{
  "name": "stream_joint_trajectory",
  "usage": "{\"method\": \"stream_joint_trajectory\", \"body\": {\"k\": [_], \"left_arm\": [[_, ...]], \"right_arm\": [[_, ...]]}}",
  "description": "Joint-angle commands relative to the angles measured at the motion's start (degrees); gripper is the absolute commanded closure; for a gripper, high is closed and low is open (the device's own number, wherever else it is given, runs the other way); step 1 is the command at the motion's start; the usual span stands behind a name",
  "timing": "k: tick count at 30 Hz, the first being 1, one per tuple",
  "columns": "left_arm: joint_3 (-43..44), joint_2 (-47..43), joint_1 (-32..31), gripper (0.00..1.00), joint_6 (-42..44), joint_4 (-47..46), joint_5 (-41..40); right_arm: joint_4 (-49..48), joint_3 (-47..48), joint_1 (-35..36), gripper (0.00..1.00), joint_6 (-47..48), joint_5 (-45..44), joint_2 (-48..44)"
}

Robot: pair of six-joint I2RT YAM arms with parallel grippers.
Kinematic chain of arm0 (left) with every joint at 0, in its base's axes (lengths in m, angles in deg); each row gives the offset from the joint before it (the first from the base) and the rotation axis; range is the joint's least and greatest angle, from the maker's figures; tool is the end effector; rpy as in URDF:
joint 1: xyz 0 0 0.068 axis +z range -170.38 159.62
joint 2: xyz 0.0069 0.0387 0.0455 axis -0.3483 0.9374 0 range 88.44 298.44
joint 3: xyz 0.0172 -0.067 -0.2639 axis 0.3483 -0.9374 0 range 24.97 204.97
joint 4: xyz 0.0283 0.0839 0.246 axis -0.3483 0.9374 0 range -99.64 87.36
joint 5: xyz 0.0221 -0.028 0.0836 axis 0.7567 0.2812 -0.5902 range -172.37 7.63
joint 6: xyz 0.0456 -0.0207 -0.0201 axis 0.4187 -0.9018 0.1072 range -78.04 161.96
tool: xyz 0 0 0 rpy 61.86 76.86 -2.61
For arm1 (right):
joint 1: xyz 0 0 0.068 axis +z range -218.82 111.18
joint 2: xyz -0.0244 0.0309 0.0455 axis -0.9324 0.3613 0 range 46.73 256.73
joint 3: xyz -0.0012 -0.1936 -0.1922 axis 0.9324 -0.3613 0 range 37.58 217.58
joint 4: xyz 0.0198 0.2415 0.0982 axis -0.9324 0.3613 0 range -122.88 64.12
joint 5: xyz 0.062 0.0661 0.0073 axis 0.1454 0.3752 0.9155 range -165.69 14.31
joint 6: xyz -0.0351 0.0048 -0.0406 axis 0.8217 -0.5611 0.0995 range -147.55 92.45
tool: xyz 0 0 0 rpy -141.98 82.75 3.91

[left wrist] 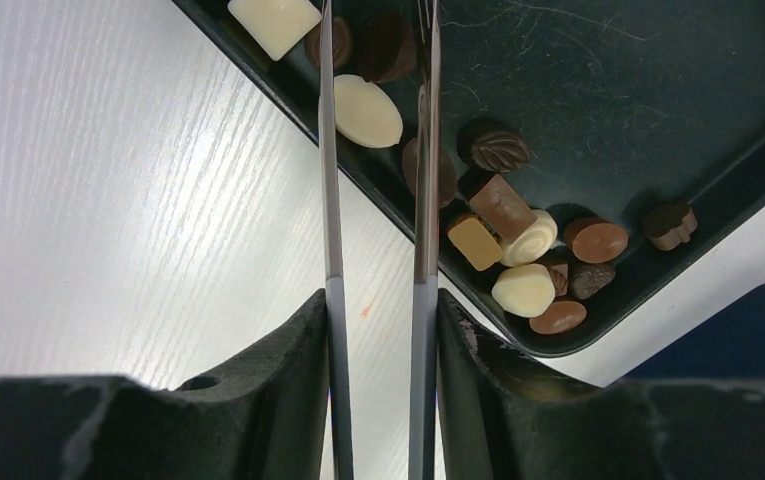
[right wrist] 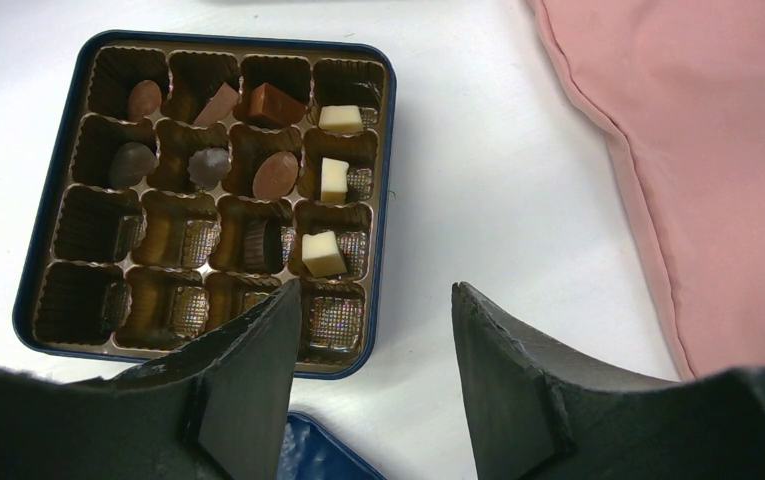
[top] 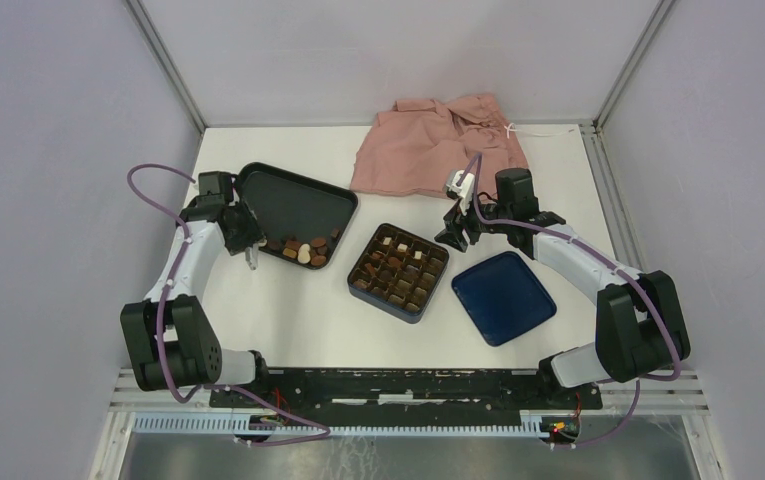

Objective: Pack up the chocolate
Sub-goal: Pick up the fake chocolate from the plate.

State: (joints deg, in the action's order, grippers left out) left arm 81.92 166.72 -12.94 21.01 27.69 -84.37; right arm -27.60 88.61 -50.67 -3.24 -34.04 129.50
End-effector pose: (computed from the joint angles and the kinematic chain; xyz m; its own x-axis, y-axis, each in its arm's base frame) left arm 0.2709 0.0366 0.2452 -0.7382 -0.4567 -0.4964 -0.4404 0.8838 -0.1581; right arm 0.2844 0.1180 0.2370 -0.2180 -0.3951 -0.8924 -0.9071 0.4194 0.0359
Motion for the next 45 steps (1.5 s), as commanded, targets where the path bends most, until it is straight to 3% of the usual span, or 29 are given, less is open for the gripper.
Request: {"method": "stream_joint_trajectory", "body": {"k": [1,34,36,45], "left_arm": [[2.5,0.2,0.5,0.54,0.1,-0.5,0.0],[10.3,12.1,0.8,0.54,0.2,-1.7,0.4],[10.8,12.3,1.0,0.57,0.3,-1.3,0.5],[9.3,8.3,0.9,0.93,0.6,-0.7,4.5]], "right_arm": [[-0.7,1.8,0.0,0.37,0.7,2.0,-1.3],[-0.5,2.0,0.0,0.37,1.1,2.1,-1.0],[-0.5,2.0,0.0,0.37,1.1,2.1,-0.9],[-0.4,2.0,0.0,0.37,1.2,2.0,-1.0]]}}
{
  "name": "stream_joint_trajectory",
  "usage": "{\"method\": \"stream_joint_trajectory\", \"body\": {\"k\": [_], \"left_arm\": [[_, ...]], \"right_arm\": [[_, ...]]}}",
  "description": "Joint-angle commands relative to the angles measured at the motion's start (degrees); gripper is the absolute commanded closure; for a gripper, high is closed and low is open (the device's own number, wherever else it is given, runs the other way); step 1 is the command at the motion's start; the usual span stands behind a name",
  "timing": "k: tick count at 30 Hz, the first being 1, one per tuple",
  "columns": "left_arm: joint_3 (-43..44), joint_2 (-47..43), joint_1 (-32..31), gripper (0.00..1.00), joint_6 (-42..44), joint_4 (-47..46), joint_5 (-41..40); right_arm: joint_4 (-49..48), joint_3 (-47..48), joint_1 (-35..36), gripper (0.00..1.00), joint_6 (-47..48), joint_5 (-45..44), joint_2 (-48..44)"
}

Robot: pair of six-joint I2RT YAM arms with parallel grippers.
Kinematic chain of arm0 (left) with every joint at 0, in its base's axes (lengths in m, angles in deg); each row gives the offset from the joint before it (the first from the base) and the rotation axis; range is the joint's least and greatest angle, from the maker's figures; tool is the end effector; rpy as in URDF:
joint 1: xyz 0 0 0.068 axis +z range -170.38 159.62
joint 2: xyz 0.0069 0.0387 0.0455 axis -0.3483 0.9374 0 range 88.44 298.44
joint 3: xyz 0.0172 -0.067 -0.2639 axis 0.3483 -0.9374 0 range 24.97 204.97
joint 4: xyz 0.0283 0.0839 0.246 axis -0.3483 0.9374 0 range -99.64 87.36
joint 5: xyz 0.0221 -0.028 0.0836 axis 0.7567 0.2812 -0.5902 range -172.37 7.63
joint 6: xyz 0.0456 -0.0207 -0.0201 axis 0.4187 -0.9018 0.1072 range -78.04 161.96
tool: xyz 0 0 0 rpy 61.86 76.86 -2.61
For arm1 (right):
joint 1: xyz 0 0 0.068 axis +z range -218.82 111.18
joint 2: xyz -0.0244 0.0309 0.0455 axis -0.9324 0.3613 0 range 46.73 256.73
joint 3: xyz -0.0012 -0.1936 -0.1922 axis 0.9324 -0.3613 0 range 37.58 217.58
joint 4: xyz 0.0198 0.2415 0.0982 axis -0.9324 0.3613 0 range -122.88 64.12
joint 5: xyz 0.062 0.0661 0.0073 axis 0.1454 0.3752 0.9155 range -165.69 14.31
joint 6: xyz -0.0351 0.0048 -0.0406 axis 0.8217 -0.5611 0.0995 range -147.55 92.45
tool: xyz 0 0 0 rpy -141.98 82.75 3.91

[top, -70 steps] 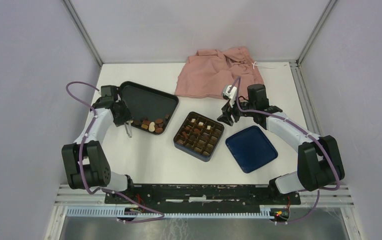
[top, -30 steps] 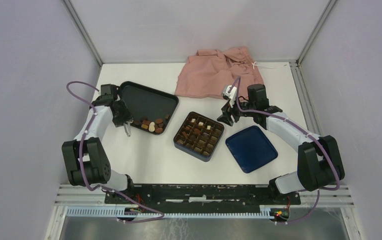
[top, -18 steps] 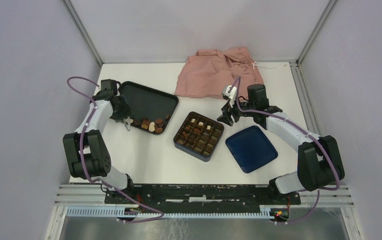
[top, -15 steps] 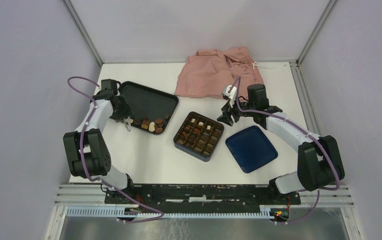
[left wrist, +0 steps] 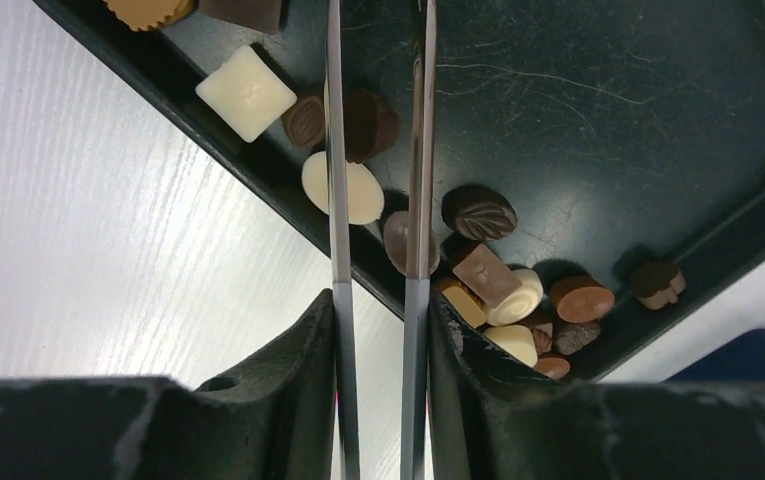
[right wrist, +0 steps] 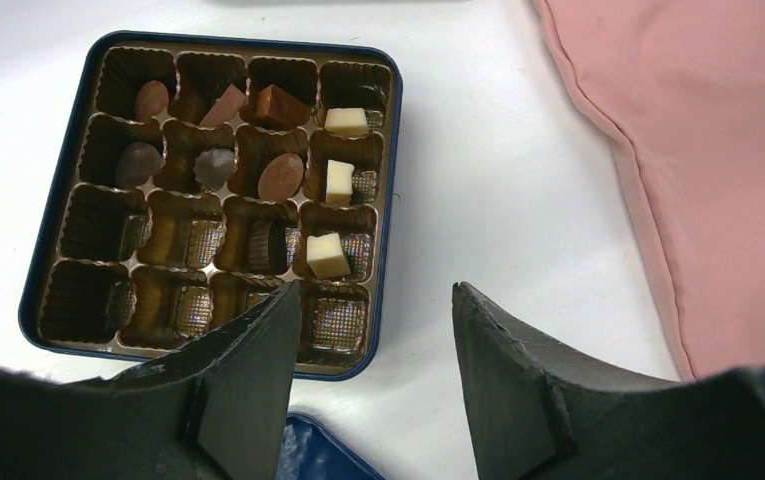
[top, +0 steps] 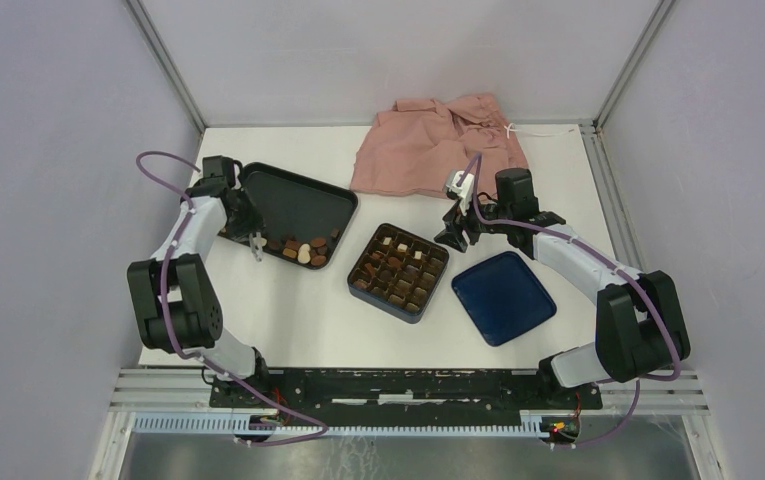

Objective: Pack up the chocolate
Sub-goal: Pick up the fake chocolate from the plate, then place the fake chocolate in the packing box.

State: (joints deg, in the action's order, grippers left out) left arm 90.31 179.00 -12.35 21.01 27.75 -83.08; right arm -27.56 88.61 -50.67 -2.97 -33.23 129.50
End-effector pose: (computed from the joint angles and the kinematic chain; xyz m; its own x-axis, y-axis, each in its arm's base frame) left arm 0.3169 0.0451 0.2301 -0.7691 -0.4695 -0.4336 -0.4500 0.8796 -0.1542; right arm 0.2840 0.1183 0.2371 -0.2122 -0.3925 -0.8949 -0.9127 0.4070 0.0380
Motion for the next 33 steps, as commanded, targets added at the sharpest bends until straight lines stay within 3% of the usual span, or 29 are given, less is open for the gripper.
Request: {"method": "stream_joint_trajectory", "body": {"k": [1,8,15,20,26,33], "left_arm": [[0.5,-4.8,0.3,0.94,0.6,-0.7,3.9],[-4.3,-13.4,0.3,0.96,1.6,-1.5,12.2],[-12.3,-25.5,-0.3,0.97,1.6,-6.7,31.3],[-16.6,-33.7,-3.3,0.97,-0.1,-10.4,39.1],[-19.5,-39.6,-13.2,0.97,-3.7,-14.3,39.7],[-22.0,-42.4,-24.7,0.97,-6.0,-17.0,32.3]], "right_arm": [[-0.4,2.0,-0.1,0.37,0.9,1.2,-1.0],[0.0,2.0,-0.1,0.37,1.9,1.5,-1.5],[0.6,1.4,-0.1,0.35,4.8,3.3,-2.9],[3.1,2.2,0.0,0.28,8.0,2.0,-1.2],[8.0,5.9,0.8,0.29,8.7,-1.2,5.9],[9.5,7.6,3.2,0.32,8.5,-7.7,10.3]]}}
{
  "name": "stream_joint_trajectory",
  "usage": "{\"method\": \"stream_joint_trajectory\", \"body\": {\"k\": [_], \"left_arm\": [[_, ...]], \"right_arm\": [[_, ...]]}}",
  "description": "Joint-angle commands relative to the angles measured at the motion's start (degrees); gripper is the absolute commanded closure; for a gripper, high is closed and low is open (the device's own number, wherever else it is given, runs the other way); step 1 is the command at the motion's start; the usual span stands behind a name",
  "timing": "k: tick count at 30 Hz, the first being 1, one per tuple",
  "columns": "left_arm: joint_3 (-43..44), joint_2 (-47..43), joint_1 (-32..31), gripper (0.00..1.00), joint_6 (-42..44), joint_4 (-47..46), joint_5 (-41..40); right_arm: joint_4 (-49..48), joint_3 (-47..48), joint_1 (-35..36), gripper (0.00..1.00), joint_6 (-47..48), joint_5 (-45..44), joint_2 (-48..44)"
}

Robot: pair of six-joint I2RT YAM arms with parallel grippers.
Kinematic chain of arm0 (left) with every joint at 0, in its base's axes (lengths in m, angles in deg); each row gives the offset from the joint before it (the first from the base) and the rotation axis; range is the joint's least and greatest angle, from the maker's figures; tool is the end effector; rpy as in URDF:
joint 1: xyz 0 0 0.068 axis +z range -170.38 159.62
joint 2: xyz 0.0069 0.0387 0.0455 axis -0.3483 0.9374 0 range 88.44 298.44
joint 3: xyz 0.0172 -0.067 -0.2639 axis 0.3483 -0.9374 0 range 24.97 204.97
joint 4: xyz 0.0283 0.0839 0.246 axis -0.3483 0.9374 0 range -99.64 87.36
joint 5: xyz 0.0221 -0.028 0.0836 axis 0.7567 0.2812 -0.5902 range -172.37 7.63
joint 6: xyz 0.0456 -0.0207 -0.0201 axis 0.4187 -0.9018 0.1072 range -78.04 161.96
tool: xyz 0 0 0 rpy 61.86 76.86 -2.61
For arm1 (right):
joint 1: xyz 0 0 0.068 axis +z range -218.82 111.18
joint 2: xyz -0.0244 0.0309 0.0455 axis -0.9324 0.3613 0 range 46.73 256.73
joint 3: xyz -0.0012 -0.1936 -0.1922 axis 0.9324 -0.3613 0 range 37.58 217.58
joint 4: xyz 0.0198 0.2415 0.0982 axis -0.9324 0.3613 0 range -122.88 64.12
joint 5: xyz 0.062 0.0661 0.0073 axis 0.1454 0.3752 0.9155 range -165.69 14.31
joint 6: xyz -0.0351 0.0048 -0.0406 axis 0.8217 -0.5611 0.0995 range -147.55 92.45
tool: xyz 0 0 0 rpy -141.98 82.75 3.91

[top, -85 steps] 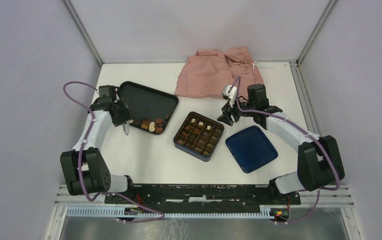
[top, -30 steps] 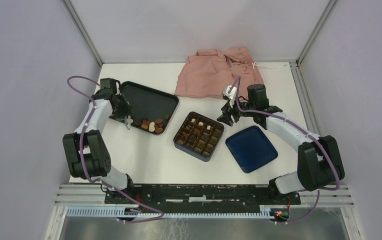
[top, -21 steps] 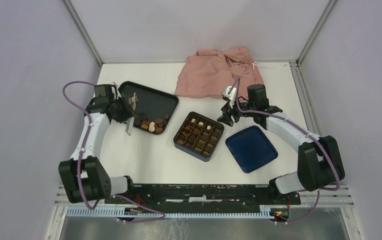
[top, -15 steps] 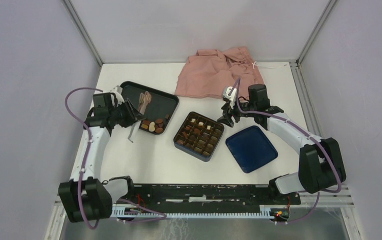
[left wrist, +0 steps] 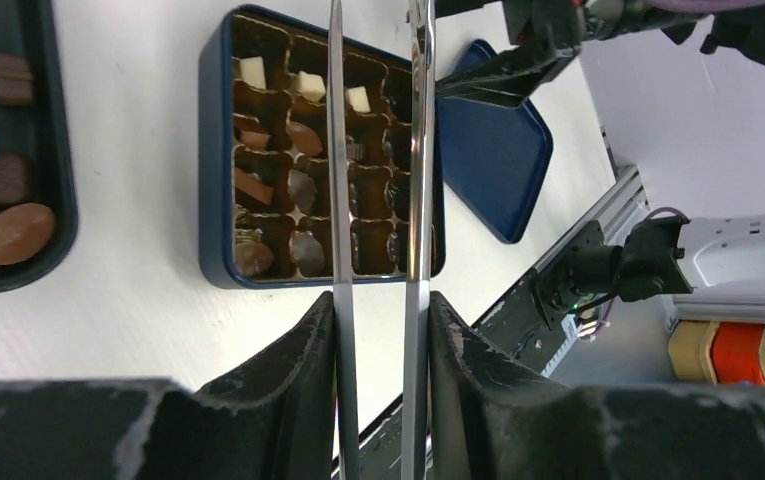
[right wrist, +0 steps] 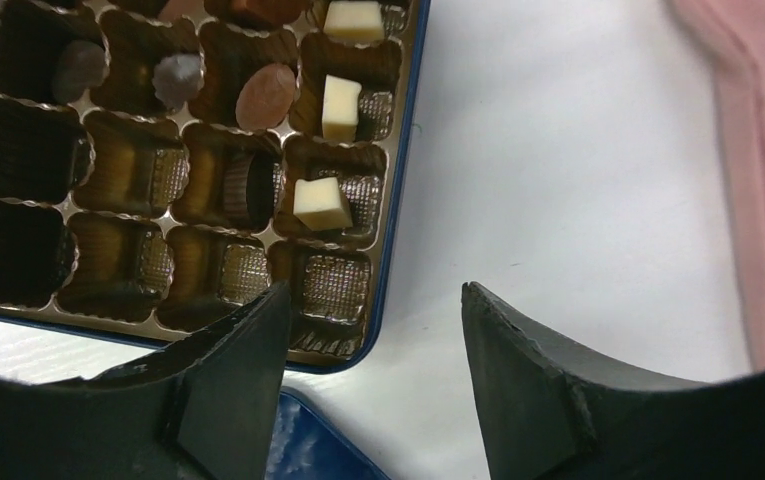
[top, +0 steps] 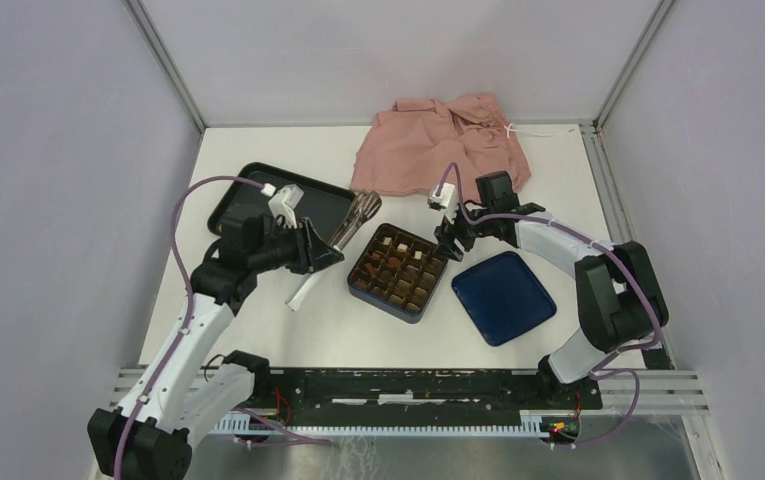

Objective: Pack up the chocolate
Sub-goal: Place the fake chocolate in the packing box.

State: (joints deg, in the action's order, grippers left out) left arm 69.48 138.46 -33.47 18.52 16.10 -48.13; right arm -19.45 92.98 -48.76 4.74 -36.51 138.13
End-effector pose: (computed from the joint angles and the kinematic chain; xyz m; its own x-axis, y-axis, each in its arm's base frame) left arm 0.1789 -0.0622 0.2983 -0.7244 -0.1691 -0.6683 0.4007 0.6856 -0.6078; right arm 0.2986 0.1329 0.2048 -0.2550 -0.5339 -0.8062 -0.9322 0.3573 0.0582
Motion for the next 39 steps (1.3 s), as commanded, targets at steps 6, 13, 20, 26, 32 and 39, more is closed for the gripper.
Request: {"method": "stream_joint_trajectory", "body": {"k": [6,13,20,26,32,39], "left_arm": [[-3.3,-2.8,-5.8,0.97,-4.3,-6.2,-4.2],[-3.9,-3.4,-6.6,0.97,-4.3,-6.1,-3.9],[-4.1,-3.7,-7.1,0.97,-4.4,-6.0,-3.6],[-3.6,-4.5,-7.9,0.97,-3.8,-6.0,-2.8],[-3.8,-6.2,-8.9,0.97,-3.0,-7.0,-1.4],[-4.6,-7.2,-11.8,0.97,-2.3,-9.2,-0.7]], "right_arm": [[3.4,5.0,2.9,0.44,2.1,-7.9,4.1],[4.8,5.7,4.8,0.65,4.5,-10.6,4.8],[1.3,3.7,5.3,0.91,4.3,-11.2,0.9],[-4.2,0.1,5.4,0.99,2.9,-12.1,-5.4],[-10.9,-4.4,6.0,1.0,2.5,-15.1,-13.8],[-17.1,-8.6,6.5,1.0,2.7,-17.8,-20.2]]}}
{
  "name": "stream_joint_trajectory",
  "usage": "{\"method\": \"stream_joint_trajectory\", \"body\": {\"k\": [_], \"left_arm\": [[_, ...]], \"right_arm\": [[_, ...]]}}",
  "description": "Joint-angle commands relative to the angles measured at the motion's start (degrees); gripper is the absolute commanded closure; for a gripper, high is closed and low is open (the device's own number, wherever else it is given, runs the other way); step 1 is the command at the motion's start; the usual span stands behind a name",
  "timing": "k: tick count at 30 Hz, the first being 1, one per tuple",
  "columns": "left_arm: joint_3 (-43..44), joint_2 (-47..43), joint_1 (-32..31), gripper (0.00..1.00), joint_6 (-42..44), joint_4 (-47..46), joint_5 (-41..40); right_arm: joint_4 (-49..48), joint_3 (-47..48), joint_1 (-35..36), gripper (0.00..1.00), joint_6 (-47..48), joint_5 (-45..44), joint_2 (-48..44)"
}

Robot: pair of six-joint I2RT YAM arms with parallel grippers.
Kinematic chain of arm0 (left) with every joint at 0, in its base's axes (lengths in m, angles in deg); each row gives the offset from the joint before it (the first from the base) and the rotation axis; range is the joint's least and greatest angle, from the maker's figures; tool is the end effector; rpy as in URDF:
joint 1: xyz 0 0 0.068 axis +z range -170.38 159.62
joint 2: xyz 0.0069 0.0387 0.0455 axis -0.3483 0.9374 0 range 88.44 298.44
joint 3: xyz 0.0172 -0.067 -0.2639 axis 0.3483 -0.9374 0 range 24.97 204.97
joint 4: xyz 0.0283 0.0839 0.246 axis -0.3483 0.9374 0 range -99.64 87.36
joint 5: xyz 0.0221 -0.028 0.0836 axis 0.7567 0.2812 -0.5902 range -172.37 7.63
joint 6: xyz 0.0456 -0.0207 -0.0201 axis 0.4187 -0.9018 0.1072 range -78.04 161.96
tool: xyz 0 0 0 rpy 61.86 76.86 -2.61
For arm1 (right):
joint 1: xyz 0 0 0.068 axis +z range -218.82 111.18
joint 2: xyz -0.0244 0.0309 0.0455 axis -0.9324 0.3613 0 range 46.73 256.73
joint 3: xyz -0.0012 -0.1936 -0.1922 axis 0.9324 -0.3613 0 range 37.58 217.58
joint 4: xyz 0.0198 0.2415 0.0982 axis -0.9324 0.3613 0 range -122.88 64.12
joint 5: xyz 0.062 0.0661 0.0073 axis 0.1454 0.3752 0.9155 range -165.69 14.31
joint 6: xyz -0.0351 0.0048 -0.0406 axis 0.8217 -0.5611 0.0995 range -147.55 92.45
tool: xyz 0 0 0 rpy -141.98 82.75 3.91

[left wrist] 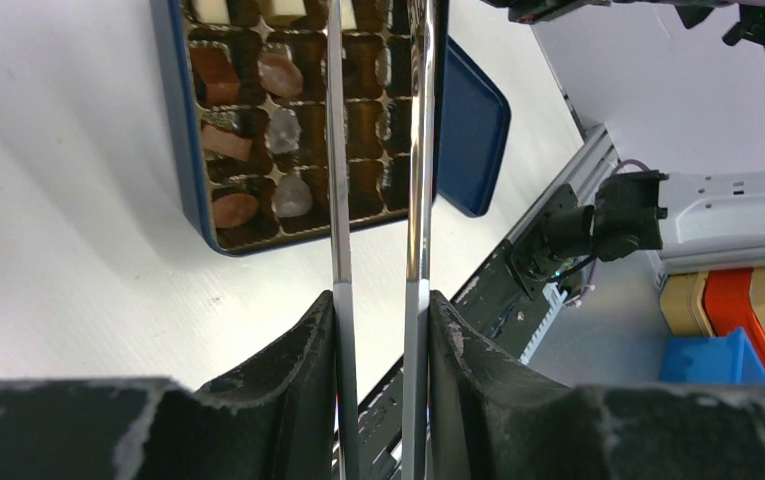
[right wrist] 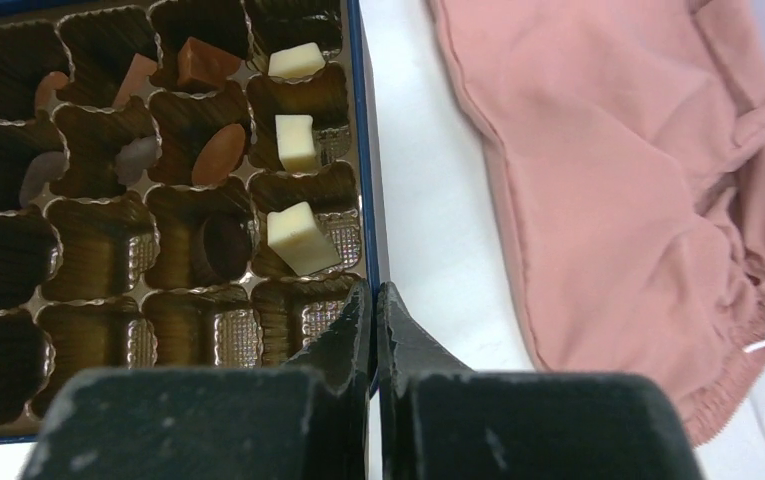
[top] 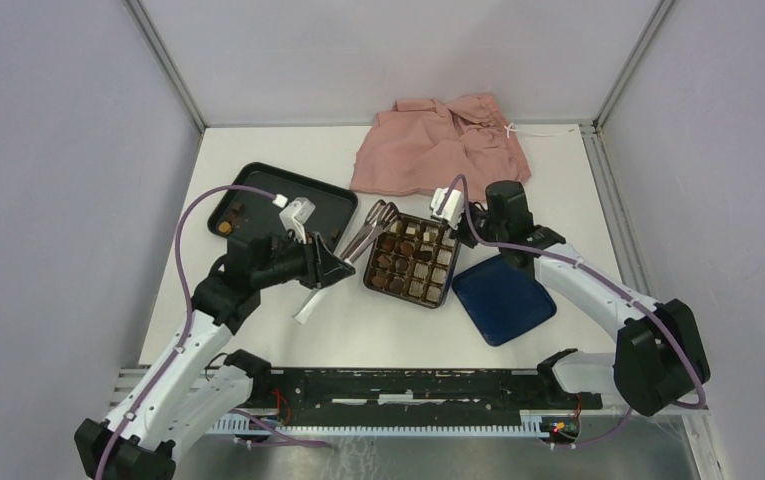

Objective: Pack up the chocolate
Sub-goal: Place the fake chocolate in the packing box.

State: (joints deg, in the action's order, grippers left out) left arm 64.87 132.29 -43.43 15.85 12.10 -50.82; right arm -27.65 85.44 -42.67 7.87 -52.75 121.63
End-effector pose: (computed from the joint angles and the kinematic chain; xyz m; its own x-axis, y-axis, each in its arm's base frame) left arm 0.1511 -0.0846 0.2941 -0.6959 -0.1114 -0.7094 0.5137 0.6131 -0.6002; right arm 0.2516 0.1389 0.2535 0.0161 -0.5866 -0.8097 -0.8495 0.4191 -0.3205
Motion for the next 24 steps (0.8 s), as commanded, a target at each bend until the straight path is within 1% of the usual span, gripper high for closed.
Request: {"method": "stream_joint_trajectory", "body": {"k": [1,8,11,12,17,23,24], "left_arm": [[-0.2,-0.9,-2.4,0.97,0.4,-5.4,1.8],[-1.0,-0.3,-6.9,0.98,0.2,-5.6,-1.3],[-1.3,-0.4,-8.6,0.98,0.1,-5.2,-2.5],[-1.0,-0.4,-9.5,0.98,0.4,-3.8,-3.3],[-0.5,-1.2,-10.3,0.98,0.9,-1.8,-4.7],[-1.0,-1.8,-10.6,0.98,0.9,0.2,-5.4],[-1.1,-2.2,-10.5,0.98,1.4,1.6,-5.9]], "right_arm": [[-9.4,-1.5,0.3,1.0,-0.4,-1.6,-4.2],[-12.3,-3.6,0.5,1.0,-0.6,-1.7,-5.2],[-15.6,-6.0,0.7,1.0,-1.3,-0.6,-6.2],[-19.1,-8.5,0.7,1.0,-1.6,0.3,-7.0],[-25.7,-13.4,0.8,1.0,-1.3,2.9,-8.3],[-30.6,-16.2,0.8,1.0,-1.5,5.2,-6.8],[-32.9,-17.2,0.8,1.0,-1.9,5.7,-6.1]]}}
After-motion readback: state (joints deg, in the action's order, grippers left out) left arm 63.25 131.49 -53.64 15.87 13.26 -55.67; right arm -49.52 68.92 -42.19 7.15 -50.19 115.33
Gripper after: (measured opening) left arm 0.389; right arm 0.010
